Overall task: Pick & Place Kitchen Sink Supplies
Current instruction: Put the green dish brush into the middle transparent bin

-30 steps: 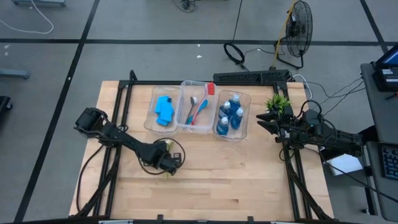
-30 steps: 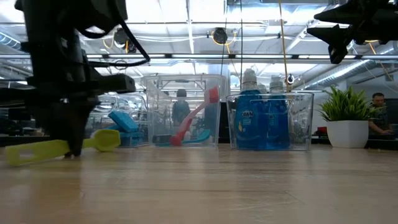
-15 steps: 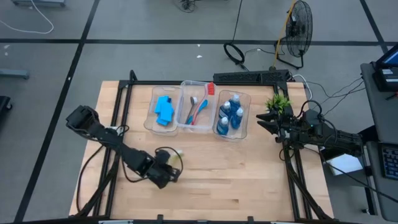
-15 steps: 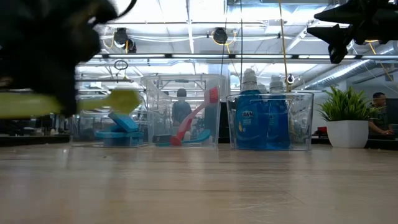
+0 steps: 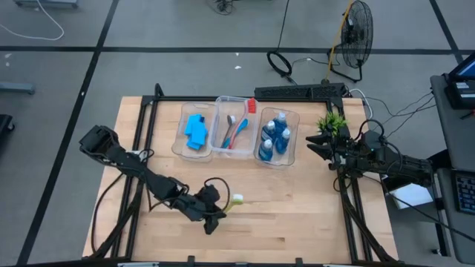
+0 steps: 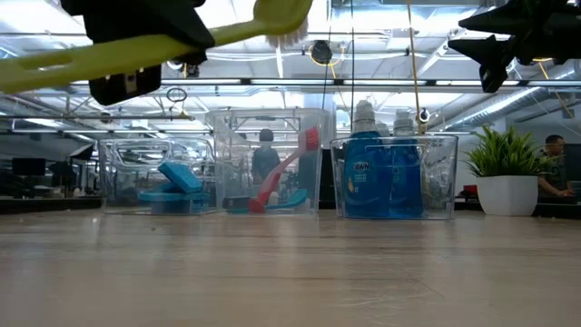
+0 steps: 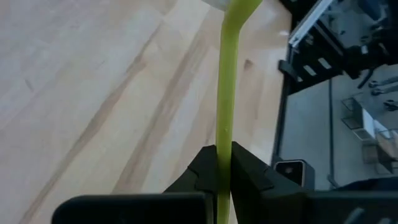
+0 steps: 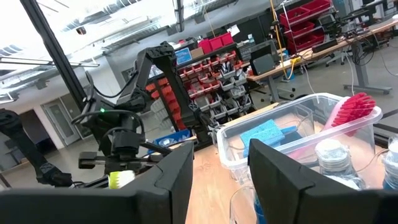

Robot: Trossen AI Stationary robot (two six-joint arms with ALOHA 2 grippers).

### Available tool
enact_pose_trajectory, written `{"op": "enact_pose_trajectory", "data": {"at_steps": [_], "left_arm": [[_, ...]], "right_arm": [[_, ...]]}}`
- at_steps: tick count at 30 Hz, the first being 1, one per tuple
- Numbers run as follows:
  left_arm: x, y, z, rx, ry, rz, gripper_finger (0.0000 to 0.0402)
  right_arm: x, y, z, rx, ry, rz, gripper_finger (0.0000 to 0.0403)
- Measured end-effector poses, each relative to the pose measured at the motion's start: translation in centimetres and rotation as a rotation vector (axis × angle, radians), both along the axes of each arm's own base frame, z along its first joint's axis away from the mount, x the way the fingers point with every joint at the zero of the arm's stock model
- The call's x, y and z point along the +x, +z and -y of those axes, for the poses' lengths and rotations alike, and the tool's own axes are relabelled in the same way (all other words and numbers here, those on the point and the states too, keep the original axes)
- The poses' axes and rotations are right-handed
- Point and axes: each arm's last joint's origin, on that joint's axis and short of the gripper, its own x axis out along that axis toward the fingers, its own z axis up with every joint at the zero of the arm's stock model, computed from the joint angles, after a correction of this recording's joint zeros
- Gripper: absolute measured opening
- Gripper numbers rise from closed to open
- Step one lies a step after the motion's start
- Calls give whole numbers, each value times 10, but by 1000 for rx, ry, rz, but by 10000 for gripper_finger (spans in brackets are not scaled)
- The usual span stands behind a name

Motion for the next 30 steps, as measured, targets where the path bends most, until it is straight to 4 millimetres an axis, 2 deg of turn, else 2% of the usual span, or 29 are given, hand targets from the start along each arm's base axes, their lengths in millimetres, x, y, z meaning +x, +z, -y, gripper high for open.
{"op": "enact_pose_trajectory", "data": {"at_steps": [8, 14, 17, 21, 25, 30], "left_arm": [[4, 0, -8, -30, 40, -16, 19], [7, -5, -25, -89, 274, -64, 19], [9, 3, -34, -113, 313, -43, 19], [15, 25, -51, -40, 344, -25, 19], [23, 65, -73, 83, 403, -32, 19], [29, 107, -107, 243, 561, -52, 19]], "right_arm": [[0, 0, 0, 0, 0, 0, 141], [0, 0, 0, 0, 0, 0, 141], [0, 0, 0, 0, 0, 0, 141], [0, 0, 0, 0, 0, -1, 141], [0, 0, 0, 0, 0, -3, 141], [0, -1, 0, 1, 0, -6, 141]]}}
